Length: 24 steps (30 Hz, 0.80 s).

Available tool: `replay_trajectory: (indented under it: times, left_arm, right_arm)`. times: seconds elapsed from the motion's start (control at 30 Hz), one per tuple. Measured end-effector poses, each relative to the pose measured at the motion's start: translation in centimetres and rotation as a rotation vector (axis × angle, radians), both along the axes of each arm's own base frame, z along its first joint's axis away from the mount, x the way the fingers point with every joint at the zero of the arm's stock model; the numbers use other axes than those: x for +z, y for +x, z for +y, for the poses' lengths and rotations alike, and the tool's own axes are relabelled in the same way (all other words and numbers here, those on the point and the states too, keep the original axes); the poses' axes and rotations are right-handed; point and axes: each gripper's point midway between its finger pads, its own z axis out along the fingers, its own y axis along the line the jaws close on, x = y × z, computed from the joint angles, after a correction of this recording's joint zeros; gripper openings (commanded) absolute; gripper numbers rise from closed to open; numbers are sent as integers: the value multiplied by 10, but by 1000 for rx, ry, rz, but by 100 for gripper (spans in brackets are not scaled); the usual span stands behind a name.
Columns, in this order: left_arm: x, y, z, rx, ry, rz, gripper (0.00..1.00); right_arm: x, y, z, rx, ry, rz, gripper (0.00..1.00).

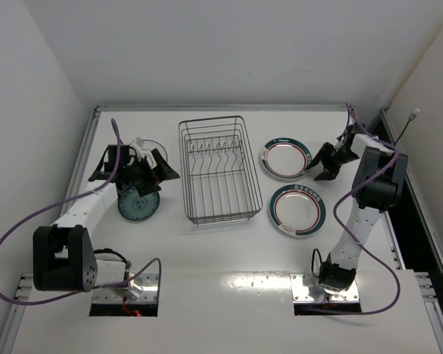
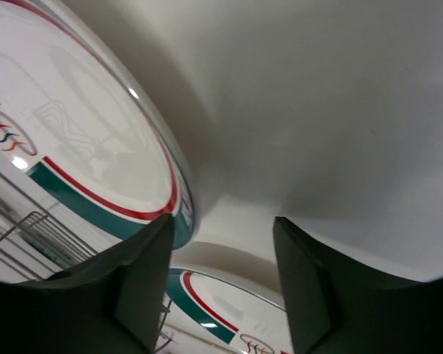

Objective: Load the plates into the dish rack

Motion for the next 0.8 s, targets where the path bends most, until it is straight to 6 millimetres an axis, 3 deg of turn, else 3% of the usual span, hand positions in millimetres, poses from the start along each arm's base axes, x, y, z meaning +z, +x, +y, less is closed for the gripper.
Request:
replay_trajectory:
  times: [0.2,0.3,0.43,0.5,0.67,0.77,0.8]
  left_arm:
    - [-3,-2,1,5,7,16,100]
    - [-6,-5,2,7,16,44,100]
    - [-8,-3,5,7,40,62,100]
    - [-7,-3,6,7,45,65,100]
    - [-7,-3,8,15,56,71,100]
    - [-10,-4,12,34,72,86,100]
    - [-12,-5,15,47,86,98,100]
  right_arm:
    - [-7,12,13,27,74,-52,40]
    - [-10,18,16,29,94,-65,27]
    - [-13,29,23,36,131,-77,0]
    - [-6,38,28,44,165,-105,0]
    - [29,64,24,53,81,-203,0]
    - [81,81,13,36,-94,-303,0]
    - [107,85,9,25,-170,-353,0]
